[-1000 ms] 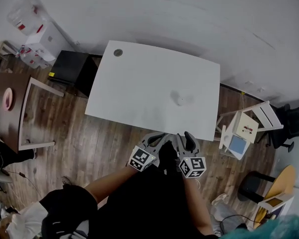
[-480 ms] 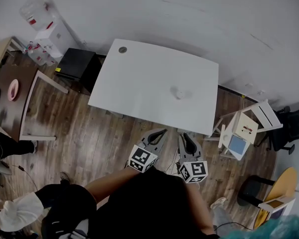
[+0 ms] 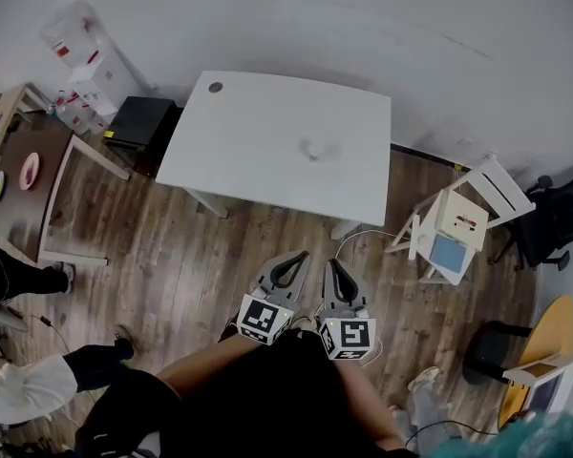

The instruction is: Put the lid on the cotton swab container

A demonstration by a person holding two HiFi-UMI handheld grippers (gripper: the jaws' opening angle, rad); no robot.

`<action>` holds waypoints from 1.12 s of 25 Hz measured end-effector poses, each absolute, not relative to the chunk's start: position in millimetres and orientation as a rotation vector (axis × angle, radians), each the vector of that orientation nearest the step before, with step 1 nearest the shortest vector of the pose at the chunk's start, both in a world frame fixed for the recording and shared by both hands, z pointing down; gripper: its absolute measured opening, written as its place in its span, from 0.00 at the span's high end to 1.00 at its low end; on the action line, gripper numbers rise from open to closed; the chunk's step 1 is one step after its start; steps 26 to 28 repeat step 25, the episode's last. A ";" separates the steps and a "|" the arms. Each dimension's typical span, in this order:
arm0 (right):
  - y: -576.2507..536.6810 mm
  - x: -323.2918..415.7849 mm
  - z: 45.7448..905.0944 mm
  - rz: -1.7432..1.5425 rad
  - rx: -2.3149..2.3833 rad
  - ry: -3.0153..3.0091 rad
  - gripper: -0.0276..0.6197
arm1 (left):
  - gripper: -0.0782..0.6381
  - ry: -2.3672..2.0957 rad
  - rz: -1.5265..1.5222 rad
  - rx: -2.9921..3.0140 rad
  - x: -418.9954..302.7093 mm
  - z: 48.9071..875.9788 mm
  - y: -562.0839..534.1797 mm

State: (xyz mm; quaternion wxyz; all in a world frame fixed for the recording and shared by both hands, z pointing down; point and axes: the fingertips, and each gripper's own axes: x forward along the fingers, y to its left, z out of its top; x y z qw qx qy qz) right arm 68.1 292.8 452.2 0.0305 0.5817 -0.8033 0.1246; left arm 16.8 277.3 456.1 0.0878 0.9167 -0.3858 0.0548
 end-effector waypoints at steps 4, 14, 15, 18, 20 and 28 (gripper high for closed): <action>324.2 80.7 449.5 0.299 1.860 -2.445 0.90 | 0.87 -1.193 0.192 2.721 20.4 460.1 314.9; 349.6 54.0 435.9 0.214 1.801 -2.430 0.90 | 0.87 -1.262 0.104 2.750 5.0 436.5 342.9; 349.0 49.6 433.8 0.205 1.796 -2.429 0.91 | 0.87 -1.254 0.100 2.754 3.3 435.1 341.9; 344.6 33.5 429.2 0.178 1.762 -2.434 0.91 | 0.87 -1.244 0.082 2.757 -7.8 432.6 334.3; 339.2 21.6 428.9 0.173 1.752 -2.437 0.91 | 0.87 -1.257 0.071 2.747 -21.7 432.8 326.3; 328.6 -7.7 417.5 0.145 1.760 -2.481 0.91 | 0.87 -1.324 -0.030 2.774 -54.2 420.4 316.9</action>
